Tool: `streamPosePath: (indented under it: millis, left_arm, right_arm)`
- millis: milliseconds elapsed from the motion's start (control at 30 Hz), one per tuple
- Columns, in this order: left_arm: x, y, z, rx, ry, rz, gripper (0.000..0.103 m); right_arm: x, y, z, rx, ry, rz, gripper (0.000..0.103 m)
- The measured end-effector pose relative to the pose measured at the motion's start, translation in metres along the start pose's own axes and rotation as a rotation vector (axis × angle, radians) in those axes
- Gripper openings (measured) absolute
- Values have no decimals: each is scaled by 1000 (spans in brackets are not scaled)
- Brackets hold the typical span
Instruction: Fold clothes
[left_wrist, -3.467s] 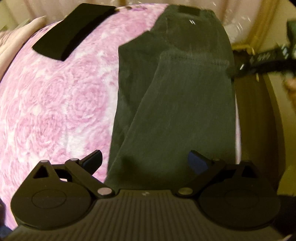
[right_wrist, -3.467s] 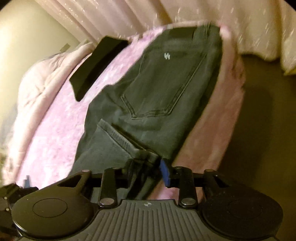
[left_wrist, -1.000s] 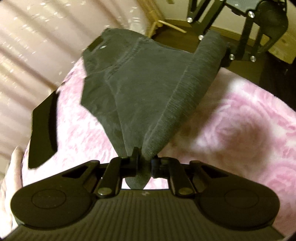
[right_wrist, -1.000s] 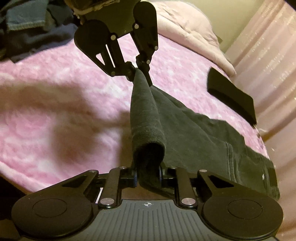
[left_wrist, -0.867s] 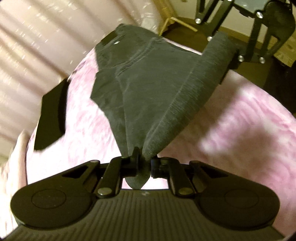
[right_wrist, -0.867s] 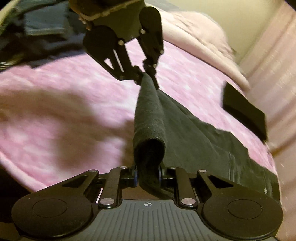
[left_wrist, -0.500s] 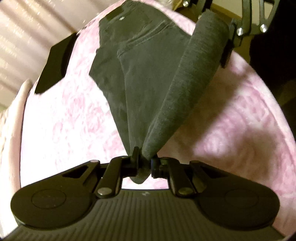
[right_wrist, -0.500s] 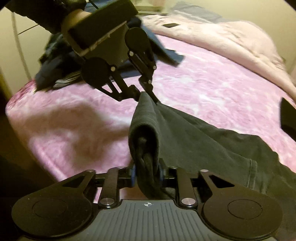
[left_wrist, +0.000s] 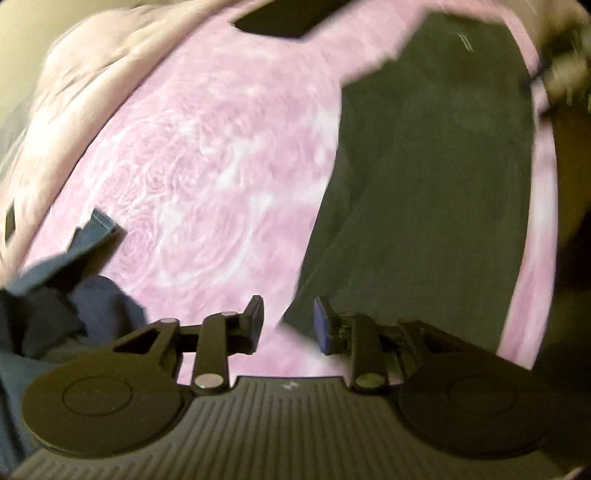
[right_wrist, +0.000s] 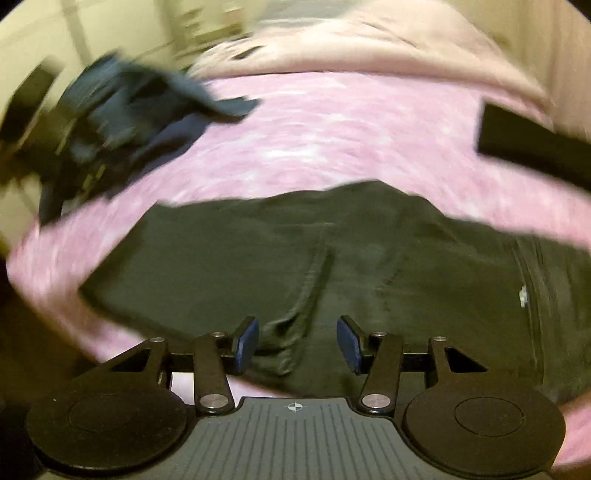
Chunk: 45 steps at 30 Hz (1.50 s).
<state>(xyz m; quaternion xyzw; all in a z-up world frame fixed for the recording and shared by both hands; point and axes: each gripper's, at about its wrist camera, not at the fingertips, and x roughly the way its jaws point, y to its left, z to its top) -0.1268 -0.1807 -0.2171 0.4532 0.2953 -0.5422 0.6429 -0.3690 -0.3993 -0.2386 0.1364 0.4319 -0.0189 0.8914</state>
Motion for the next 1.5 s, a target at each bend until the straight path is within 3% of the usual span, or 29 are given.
streamPosePath:
  millis: [67, 133, 367, 500, 600, 833, 1033, 1133, 1300, 1500]
  left_arm:
    - [7, -22, 22, -52, -31, -31, 33]
    - [17, -52, 37, -50, -68, -66, 36]
    - [46, -156, 41, 6, -211, -113, 36]
    - [58, -195, 25, 35, -298, -79, 31]
    - [54, -202, 11, 36, -369, -30, 31]
    - [29, -223, 4, 18, -472, 50, 32]
    - [45, -242, 19, 84, -432, 81, 25]
    - [58, -250, 23, 146, -418, 99, 9]
    - [38, -259, 19, 186, -471, 154, 6]
    - [60, -280, 12, 231, -398, 131, 6]
  right_arm:
    - [13, -26, 10, 92, 15, 81, 51]
    - [29, -39, 21, 103, 11, 131, 50]
    - [81, -69, 47, 103, -48, 236, 50]
    - [97, -74, 46, 11, -28, 220, 50]
    - [88, -67, 34, -36, -80, 179, 50]
    - [18, -42, -19, 1, -241, 79, 50]
    - [-13, -32, -61, 21, -259, 57, 50]
    - [-8, -31, -75, 60, -271, 77, 50]
    - [-1, -33, -83, 96, -291, 59, 50]
    - [-1, -42, -77, 99, -308, 71, 50]
